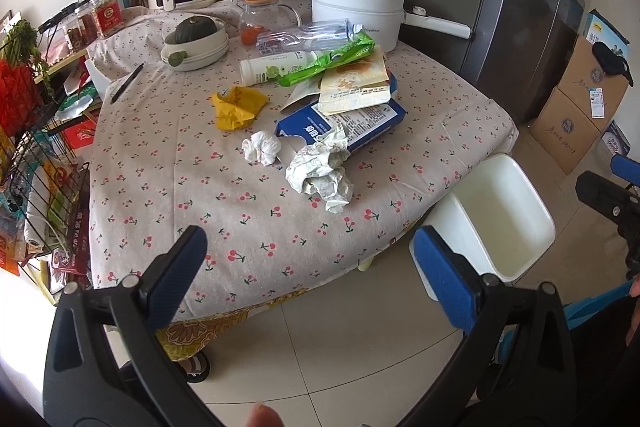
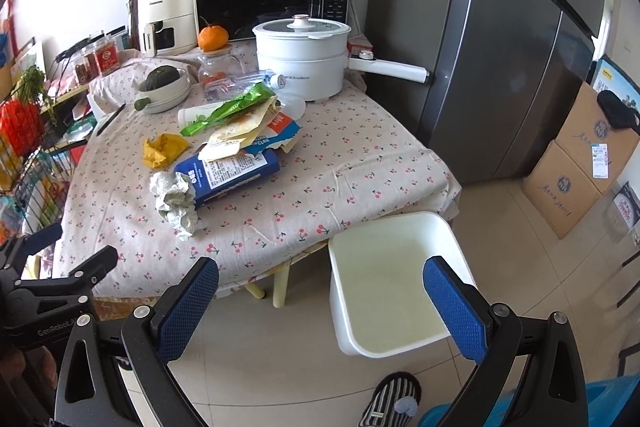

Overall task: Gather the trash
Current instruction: 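Grasp the crumpled white tissue with the left gripper while the right gripper grasps the green snack bag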

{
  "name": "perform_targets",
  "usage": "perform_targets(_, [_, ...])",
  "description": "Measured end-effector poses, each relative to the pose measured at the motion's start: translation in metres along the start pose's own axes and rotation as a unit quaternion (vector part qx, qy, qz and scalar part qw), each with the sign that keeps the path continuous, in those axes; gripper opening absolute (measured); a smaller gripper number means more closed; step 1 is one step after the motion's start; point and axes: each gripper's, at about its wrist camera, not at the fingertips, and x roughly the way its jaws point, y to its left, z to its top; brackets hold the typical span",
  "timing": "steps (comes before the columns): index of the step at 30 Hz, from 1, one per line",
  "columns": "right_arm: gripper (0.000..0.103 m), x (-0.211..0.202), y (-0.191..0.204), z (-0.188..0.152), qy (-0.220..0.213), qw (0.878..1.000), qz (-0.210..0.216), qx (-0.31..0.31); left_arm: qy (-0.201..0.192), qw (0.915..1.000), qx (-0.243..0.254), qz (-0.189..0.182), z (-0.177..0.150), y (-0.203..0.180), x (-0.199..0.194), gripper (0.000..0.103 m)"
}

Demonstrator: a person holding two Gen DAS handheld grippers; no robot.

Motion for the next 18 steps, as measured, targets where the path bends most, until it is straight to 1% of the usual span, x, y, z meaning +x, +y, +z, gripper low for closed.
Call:
perform_targets(1, [0.103, 0.003, 0.0, 0.006, 0.004, 1.0, 0.008, -0.004, 0.009, 0.9999, 0.0, -0.007, 0.005, 0.001, 0.006, 0.103])
perform_targets(3, [0.103, 0.012, 0.002, 0.021, 0.018, 0.999, 0.027, -0.012, 0.025, 0.999, -0.008, -0.036, 0.012, 0.003, 0.022, 0.103])
perform_targets(5, [0.103, 0.026, 0.003, 0.035, 0.028, 0.999, 0.033, -0.016, 0.042, 0.9972, -0.012, -0.061, 0.021, 0.004, 0.039, 0.102])
perform_targets(6, [0.103, 0.035, 0.003, 0.042, 0.034, 0.999, 0.038, -0.018, 0.055, 0.9957, -0.018, -0.072, 0.026, 0.005, 0.049, 0.099])
perform_targets(7, [0.103, 0.046, 0.004, 0.049, 0.044, 0.998, 0.045, -0.018, 0.062, 0.9951, -0.019, -0.075, 0.032, 0.006, 0.059, 0.096])
perform_targets(10, [0.103, 0.08, -0.001, 0.055, 0.075, 0.995, 0.069, -0.001, 0.076, 0.9923, -0.031, -0.092, 0.045, 0.008, 0.085, 0.093])
perform_targets(12, [0.103, 0.099, -0.006, 0.049, 0.091, 0.993, 0.069, 0.01, 0.079, 0.9932, -0.025, -0.082, 0.052, 0.008, 0.101, 0.092])
perform_targets(14, [0.103, 0.115, -0.01, 0.045, 0.118, 0.991, 0.064, 0.005, 0.089, 0.9935, -0.016, -0.07, 0.056, 0.009, 0.118, 0.089])
perform_targets(16, [0.103, 0.127, -0.014, 0.048, 0.126, 0.99, 0.056, -0.005, 0.103, 0.9928, -0.01, -0.061, 0.058, 0.011, 0.132, 0.082])
perform_targets(17, [0.103, 0.131, -0.016, 0.051, 0.127, 0.991, 0.049, -0.005, 0.106, 0.9926, -0.008, -0.059, 0.059, 0.013, 0.136, 0.081])
perform_targets(18, [0.103, 0.136, -0.019, 0.055, 0.128, 0.991, 0.044, -0.004, 0.107, 0.9926, -0.008, -0.058, 0.06, 0.014, 0.139, 0.076])
